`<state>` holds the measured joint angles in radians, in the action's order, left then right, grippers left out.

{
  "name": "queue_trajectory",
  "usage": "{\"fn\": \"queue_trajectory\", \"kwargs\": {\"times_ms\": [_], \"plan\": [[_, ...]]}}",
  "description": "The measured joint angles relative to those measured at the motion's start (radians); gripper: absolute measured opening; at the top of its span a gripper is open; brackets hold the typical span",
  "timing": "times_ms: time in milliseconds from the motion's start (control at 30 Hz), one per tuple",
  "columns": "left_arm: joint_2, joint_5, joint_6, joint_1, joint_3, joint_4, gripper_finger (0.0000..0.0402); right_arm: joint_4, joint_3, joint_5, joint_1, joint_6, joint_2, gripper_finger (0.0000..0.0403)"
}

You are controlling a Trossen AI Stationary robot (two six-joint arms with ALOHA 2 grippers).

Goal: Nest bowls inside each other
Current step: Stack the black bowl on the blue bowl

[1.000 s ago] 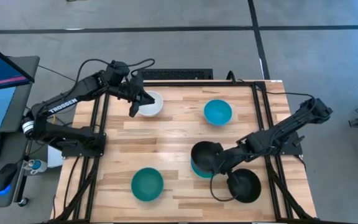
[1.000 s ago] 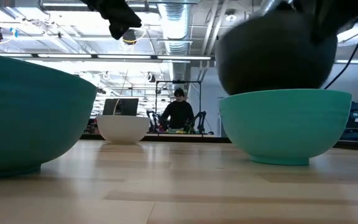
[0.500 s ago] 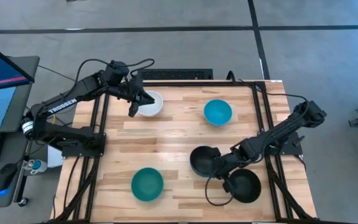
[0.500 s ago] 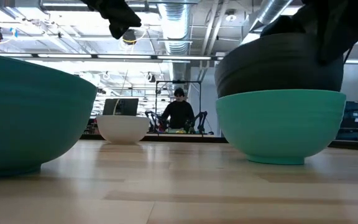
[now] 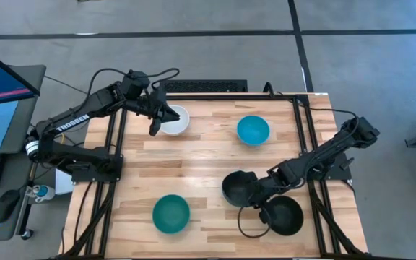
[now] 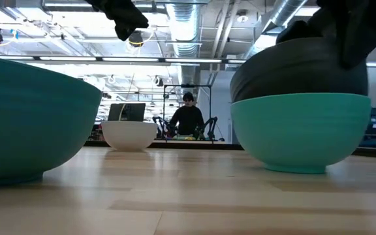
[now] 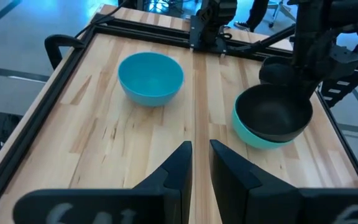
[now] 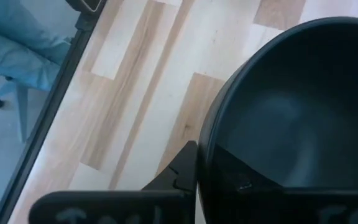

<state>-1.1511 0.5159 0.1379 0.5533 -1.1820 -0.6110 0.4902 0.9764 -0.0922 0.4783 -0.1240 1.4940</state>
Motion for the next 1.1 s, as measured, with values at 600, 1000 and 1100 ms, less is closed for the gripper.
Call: {"fn": "queue_trajectory", "kwargs": {"times_ms": [600,1000,1100], "plan": [[0.0,0.0,0.011,0.0,0.0,0.0,0.0045,0.08,0.0,0.125,-0.002,0.045,0.0,0.0011],[0.0,0.0,0.011,0.0,0.0,0.0,0.0045,0.07,0.0,0.123,-0.003,0.039,0.0,0.0095],[0.0,0.0,0.011,0.0,0.0,0.0,0.0045,0.07,0.0,0.121,-0.003,0.001,0.0,0.0107]]}}
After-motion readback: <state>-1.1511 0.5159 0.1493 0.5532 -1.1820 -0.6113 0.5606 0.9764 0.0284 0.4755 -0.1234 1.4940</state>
